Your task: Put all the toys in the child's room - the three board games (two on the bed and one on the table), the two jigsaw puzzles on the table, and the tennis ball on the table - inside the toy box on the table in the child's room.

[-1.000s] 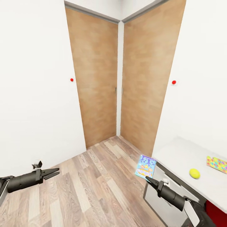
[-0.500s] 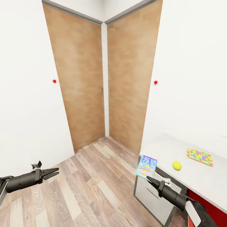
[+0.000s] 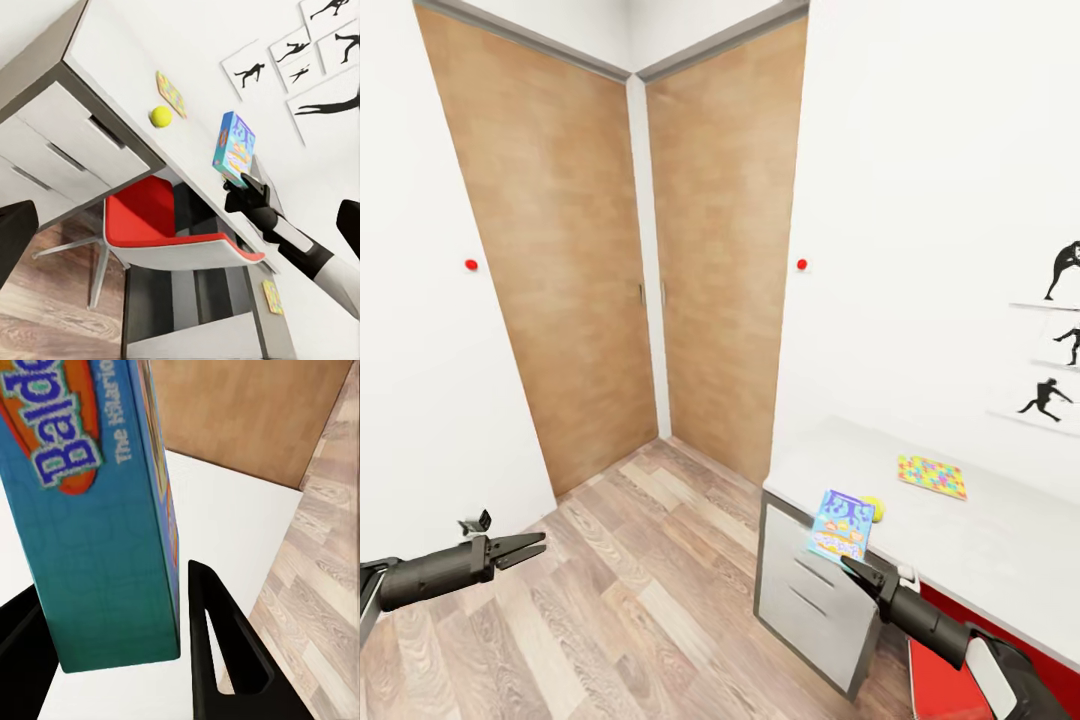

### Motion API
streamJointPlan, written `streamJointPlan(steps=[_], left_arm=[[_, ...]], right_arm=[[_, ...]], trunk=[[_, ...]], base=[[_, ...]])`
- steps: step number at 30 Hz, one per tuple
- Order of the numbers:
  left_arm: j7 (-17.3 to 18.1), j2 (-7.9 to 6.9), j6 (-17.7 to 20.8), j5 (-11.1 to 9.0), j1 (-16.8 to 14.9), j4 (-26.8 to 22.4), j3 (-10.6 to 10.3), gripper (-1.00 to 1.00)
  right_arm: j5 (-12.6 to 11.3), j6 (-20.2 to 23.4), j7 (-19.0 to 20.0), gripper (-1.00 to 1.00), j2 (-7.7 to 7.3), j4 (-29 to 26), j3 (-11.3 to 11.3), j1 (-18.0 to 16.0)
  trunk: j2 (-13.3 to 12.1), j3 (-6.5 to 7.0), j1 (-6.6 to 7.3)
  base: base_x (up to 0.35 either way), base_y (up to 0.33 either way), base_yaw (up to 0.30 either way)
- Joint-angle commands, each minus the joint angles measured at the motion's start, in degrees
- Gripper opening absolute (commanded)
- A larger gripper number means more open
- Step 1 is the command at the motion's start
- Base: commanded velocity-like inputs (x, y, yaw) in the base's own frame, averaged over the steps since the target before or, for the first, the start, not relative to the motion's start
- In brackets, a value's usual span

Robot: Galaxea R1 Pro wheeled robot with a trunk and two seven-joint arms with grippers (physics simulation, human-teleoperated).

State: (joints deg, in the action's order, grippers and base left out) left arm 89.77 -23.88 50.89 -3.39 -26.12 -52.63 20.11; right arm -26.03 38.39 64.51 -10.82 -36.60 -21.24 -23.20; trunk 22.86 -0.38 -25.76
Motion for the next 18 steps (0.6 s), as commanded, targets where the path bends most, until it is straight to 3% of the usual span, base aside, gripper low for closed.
streamJointPlan(steps=[1, 10, 15, 18], left_arm=[[0.2, -0.02, 0.6, 0.0, 0.0, 0.0, 0.0, 1.00], [0.2, -0.48, 0.7, 0.0, 0.0, -0.5, 0.0, 1.00], [0.2, -0.69, 2.5, 0.3, -0.1, -3.2, -0.1, 1.00], [0.2, -2.09, 3.5, 0.5, -0.1, -3.7, -0.1, 1.00]], right_arm=[[-0.3, 0.5, 0.1, -1.00, -0.01, 0.0, -0.1, 0.0], [-0.3, 0.4, 0.7, -1.00, -0.12, -0.1, -0.7, -0.1], [-0.3, 0.3, 4.9, -1.00, -2.12, -0.6, -0.8, -0.1], [-0.2, 0.2, 6.6, -1.00, -2.92, -0.6, -0.8, -0.1]], trunk=[[0.1, 0.00, -0.02], [0.1, 0.31, -0.02], [0.1, 0.50, -0.02], [0.1, 0.62, -0.02]], base=[[0.000, 0.000, -0.278], [0.000, 0.000, -0.278], [0.000, 0.000, -0.278], [0.000, 0.000, -0.275]])
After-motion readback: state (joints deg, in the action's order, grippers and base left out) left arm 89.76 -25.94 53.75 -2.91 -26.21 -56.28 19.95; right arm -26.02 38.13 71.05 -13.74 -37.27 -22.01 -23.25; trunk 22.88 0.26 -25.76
